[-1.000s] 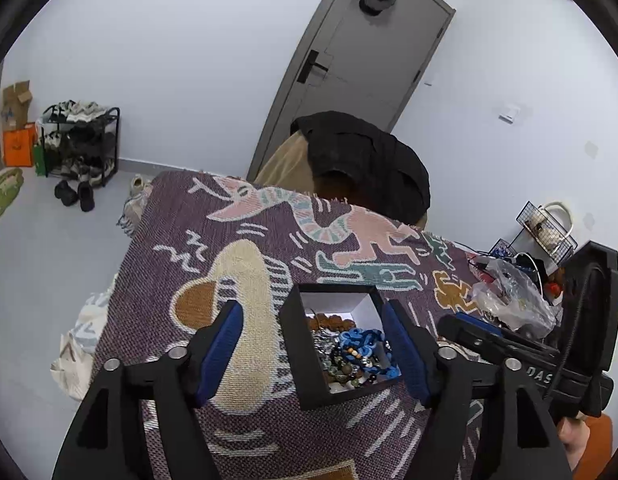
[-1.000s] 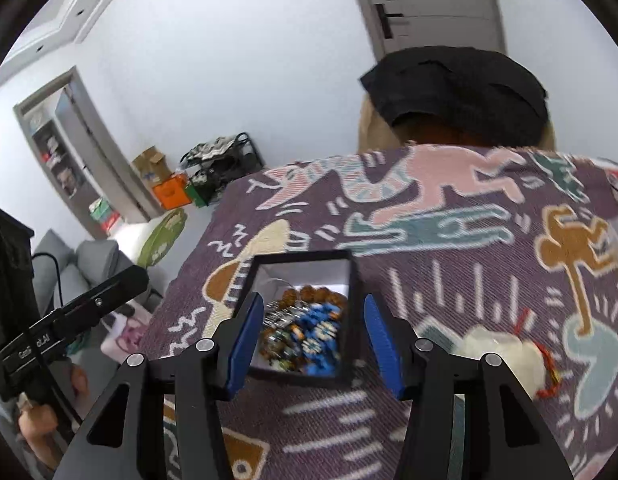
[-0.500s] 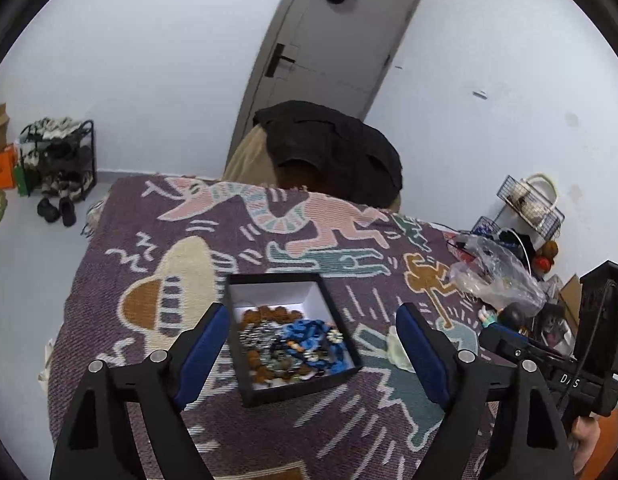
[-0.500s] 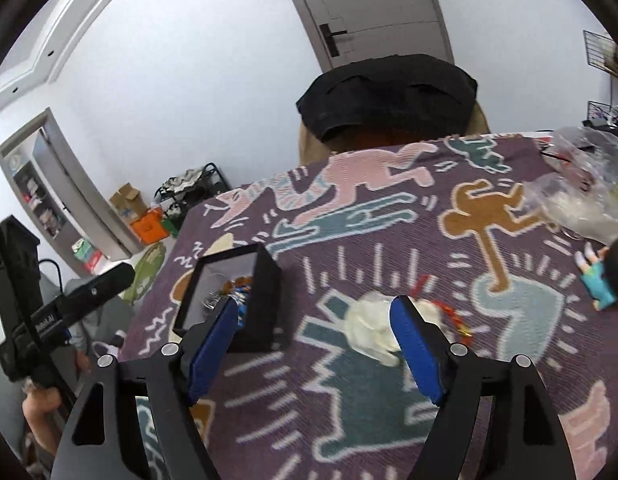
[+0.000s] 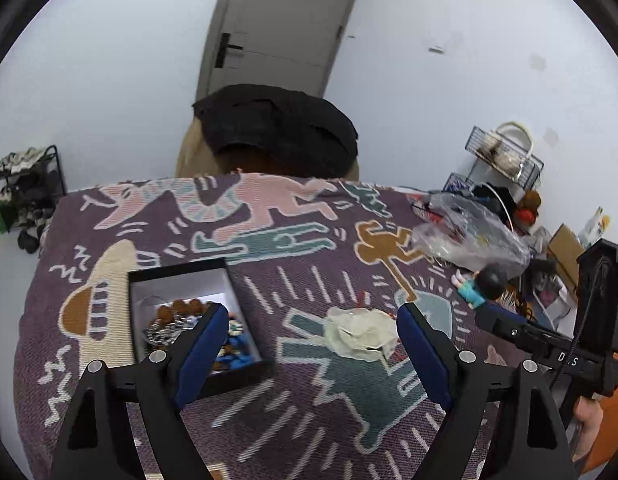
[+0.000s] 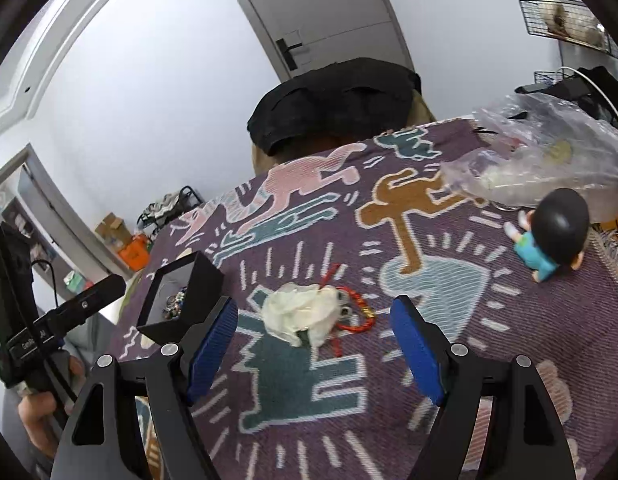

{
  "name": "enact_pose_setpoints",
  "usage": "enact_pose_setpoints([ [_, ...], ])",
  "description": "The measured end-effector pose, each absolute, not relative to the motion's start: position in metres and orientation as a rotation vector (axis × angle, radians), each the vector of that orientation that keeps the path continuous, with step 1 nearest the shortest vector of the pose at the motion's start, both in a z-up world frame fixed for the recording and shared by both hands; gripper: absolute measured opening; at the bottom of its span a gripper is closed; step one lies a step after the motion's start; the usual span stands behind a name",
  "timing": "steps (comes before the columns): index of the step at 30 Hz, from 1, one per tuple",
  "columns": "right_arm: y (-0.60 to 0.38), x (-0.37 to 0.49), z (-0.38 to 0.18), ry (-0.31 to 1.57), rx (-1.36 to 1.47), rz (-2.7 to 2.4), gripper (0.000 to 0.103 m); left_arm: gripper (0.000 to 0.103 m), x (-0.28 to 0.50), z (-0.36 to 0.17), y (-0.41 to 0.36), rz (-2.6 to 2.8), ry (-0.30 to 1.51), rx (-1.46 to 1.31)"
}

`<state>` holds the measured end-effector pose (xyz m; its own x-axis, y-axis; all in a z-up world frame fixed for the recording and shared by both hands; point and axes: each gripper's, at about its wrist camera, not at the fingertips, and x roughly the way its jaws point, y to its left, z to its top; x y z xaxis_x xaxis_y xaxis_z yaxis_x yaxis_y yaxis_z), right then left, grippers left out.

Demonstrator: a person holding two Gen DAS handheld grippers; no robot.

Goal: Organize jewelry
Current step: 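Lower the left tool onto the white fabric flower and close it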

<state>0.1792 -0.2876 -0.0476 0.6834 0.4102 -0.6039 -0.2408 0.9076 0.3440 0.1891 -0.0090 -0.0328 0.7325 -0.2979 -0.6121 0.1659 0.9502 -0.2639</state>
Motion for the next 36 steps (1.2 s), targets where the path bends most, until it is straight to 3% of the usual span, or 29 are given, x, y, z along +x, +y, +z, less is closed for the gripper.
enact_pose_setpoints([
  [10, -0.317, 0.182, -0.057, 0.722, 0.309, 0.342, 0.078, 0.086, 0.211, -0.052, -0.059, -0.314, 0.798, -0.126],
  [13, -0.326, 0.183, -0.06, 0.722, 0.326, 0.331, 0.078, 0.083, 0.217, -0.061, -0.073, -0.324, 0.818, -0.103],
  [20, -0.341, 0.187, -0.067, 0.725, 0.358, 0.313, 0.078, 0.066, 0.238, -0.083, -0.094, -0.299, 0.887, -0.062],
  [27, -0.342, 0.196, -0.078, 0.75, 0.348, 0.291, 0.077, 0.062, 0.261, -0.108, -0.1, -0.233, 0.966, -0.021],
  [34, -0.329, 0.209, -0.096, 0.804, 0.29, 0.261, 0.058, 0.055, 0.276, -0.128, -0.101, -0.199, 1.021, 0.007],
  [36, -0.327, 0.21, -0.098, 0.809, 0.282, 0.254, 0.057, 0.054, 0.281, -0.134, -0.098, -0.198, 1.038, -0.005],
])
